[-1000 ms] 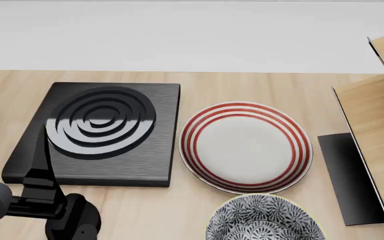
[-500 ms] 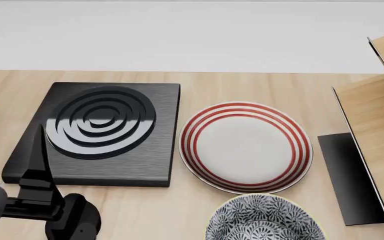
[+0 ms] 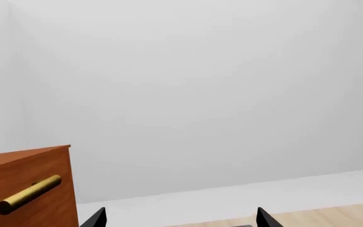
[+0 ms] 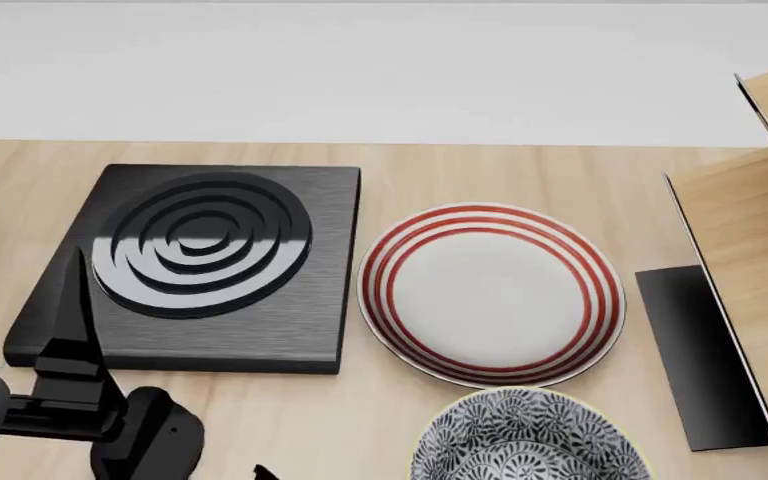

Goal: Pick up the cream cheese and put it in the bowl.

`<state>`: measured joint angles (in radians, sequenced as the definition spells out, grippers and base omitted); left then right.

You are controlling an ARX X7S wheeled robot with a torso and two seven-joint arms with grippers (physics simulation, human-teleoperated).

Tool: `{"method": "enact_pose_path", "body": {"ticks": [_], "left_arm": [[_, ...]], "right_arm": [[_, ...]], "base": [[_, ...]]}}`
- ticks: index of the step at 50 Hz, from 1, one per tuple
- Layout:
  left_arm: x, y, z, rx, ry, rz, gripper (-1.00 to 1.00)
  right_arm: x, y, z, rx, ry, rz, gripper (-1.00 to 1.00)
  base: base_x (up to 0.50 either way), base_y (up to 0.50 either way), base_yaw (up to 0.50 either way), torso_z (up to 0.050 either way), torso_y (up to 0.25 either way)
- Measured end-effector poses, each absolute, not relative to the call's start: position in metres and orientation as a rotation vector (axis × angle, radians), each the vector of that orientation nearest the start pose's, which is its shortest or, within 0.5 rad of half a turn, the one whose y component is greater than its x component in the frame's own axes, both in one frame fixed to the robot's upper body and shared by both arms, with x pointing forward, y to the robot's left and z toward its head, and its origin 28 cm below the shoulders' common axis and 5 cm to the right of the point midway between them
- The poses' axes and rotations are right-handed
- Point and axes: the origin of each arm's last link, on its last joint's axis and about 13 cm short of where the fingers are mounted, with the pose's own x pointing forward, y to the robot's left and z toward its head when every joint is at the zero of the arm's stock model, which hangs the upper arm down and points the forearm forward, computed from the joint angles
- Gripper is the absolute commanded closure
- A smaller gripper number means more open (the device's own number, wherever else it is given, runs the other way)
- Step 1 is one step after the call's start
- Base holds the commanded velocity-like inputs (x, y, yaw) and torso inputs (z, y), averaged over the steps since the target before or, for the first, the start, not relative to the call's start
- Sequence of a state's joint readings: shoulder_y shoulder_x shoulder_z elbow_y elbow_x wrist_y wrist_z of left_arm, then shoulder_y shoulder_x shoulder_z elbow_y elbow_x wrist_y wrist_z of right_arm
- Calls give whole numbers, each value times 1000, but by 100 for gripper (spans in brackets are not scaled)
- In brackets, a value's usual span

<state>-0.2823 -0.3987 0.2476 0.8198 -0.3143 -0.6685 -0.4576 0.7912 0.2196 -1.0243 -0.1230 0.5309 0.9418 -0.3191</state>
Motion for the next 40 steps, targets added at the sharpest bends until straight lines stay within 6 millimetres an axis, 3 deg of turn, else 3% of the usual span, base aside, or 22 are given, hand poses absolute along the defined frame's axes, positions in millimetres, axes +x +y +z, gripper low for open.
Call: {"method": "enact_pose_path", "body": {"ticks": [40], "left_arm": [[203,205,177,133,-345,3,-100]], "right_arm": [[278,-7,121,-459,468,1138,100]], "base": [[0,0,0,0,1]]}}
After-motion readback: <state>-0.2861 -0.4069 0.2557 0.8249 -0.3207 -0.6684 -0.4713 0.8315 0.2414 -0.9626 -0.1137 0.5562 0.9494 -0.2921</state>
